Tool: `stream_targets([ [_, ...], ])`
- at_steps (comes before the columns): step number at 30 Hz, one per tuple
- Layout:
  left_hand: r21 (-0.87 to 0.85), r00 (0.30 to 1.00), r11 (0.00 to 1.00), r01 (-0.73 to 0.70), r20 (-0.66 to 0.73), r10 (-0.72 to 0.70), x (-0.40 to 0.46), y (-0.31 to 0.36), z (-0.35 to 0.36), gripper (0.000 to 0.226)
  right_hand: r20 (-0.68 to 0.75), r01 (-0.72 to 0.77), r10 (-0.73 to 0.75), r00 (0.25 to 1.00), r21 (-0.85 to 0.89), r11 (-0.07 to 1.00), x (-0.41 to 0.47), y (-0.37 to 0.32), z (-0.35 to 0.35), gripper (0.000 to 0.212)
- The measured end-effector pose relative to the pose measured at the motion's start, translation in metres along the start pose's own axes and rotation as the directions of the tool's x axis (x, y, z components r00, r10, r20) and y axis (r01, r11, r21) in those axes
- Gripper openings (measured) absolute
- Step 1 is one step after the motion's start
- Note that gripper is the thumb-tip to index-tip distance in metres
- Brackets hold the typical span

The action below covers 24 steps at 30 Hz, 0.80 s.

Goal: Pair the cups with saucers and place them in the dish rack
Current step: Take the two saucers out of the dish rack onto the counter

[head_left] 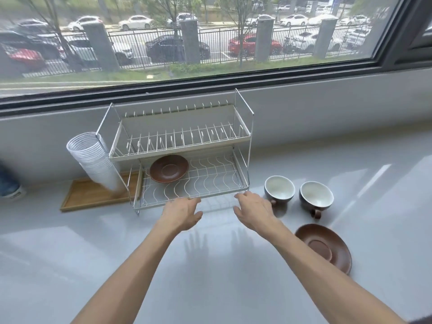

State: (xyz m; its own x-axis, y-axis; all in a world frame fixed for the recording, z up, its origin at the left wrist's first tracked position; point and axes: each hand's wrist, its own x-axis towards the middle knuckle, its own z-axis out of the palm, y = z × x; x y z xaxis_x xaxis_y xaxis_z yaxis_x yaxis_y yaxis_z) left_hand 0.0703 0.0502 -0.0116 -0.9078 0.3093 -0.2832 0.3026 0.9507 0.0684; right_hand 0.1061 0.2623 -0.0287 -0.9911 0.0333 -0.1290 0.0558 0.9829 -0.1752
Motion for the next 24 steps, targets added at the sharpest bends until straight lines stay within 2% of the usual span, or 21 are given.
stream_targets([
  [4, -0.025, 0.977, 0.99, 0.136, -0.164, -0.138, -0.002, -0.044, -0.01, 0.047, -0.049, 0.101, -0.1, 0.994, 0.005, 0.995, 0.03, -0.041, -0.011, 0.038],
  [9, -0.058, 0.929, 0.964, 0.26, -0.255, -0.266, 0.011, -0.086, -0.019, 0.046, -0.076, 0.168, -0.166, 0.983, 0.012, 0.986, 0.066, -0.08, -0.02, 0.039],
  [17, -0.137, 0.904, 0.936, 0.323, -0.248, -0.348, 0.057, -0.122, -0.018, 0.051, -0.089, 0.239, -0.236, 0.968, 0.023, 0.971, 0.125, -0.115, -0.008, 0.042],
  [24, -0.34, 0.869, 0.879, 0.334, -0.249, -0.427, 0.106, -0.135, -0.017, 0.04, -0.028, 0.189, -0.187, 0.982, 0.066, 0.98, 0.178, -0.132, 0.009, 0.04],
])
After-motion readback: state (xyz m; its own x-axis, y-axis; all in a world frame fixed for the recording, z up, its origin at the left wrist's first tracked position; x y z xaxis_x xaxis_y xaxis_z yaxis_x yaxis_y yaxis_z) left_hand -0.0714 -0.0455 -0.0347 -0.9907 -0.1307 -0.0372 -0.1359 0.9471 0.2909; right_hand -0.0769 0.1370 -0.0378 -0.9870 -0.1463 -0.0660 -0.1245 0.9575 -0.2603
